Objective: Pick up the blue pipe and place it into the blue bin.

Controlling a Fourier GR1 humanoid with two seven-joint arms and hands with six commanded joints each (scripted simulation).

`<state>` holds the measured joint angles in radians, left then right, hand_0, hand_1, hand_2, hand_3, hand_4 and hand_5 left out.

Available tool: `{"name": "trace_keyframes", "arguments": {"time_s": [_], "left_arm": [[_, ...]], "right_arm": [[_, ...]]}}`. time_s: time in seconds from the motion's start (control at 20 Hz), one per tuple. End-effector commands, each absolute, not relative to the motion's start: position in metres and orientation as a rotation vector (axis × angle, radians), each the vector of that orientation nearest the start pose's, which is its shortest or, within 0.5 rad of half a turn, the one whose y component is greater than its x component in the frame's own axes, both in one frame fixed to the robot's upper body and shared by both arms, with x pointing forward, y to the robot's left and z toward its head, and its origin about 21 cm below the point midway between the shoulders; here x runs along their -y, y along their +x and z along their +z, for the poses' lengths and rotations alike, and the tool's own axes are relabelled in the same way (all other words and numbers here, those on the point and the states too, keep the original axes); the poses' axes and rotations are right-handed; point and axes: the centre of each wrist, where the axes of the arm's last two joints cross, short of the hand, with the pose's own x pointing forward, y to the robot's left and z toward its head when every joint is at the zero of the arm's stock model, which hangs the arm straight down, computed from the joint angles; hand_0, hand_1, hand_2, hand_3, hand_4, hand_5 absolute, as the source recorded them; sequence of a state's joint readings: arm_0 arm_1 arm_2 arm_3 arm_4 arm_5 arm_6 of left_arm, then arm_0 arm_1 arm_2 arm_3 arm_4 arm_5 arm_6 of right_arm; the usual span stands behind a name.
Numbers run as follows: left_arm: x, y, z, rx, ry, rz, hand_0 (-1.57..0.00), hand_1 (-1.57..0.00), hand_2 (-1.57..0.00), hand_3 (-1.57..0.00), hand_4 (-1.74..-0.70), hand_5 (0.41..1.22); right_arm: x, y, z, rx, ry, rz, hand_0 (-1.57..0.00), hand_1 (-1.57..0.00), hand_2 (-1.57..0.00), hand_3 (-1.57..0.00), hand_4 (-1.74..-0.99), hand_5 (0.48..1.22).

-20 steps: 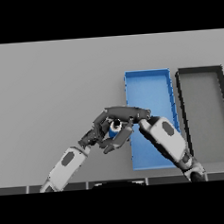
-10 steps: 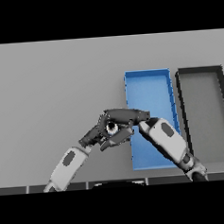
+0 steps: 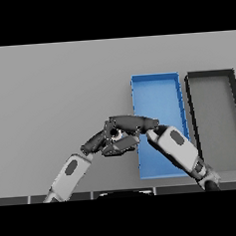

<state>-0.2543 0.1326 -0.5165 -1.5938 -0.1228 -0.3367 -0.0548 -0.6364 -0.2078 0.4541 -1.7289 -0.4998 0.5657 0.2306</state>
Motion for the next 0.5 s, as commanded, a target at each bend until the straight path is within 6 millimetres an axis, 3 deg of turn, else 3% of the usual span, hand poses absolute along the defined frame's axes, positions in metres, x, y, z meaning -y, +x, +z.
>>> {"name": "trace_keyframes", "arguments": {"time_s": [0.0,0.2,0.45], "left_arm": [[-0.112,0.2611,0.0514,1.679,-0.482,-1.011,-0.27,-0.26,-0.25,-0.25,-0.95,0.972],[-0.1133,0.2628,0.0496,1.665,-0.483,-0.977,-0.11,-0.11,-0.1,-0.1,-0.86,0.734],[-0.1105,0.2597,0.0469,1.577,-0.49,-0.897,-0.04,-0.03,-0.03,-0.03,-0.89,0.625]], "right_arm": [[0.0925,0.288,0.1827,1.651,0.99,1.219,-1.57,-1.57,-1.57,-1.56,-1.488,1.214],[0.0948,0.2905,0.1786,1.647,0.963,1.208,-1.57,-1.57,-1.57,-1.57,-1.487,1.218],[0.0925,0.2927,0.1808,1.637,0.999,1.162,-1.57,-1.57,-1.57,-1.57,-1.489,1.22]]}}
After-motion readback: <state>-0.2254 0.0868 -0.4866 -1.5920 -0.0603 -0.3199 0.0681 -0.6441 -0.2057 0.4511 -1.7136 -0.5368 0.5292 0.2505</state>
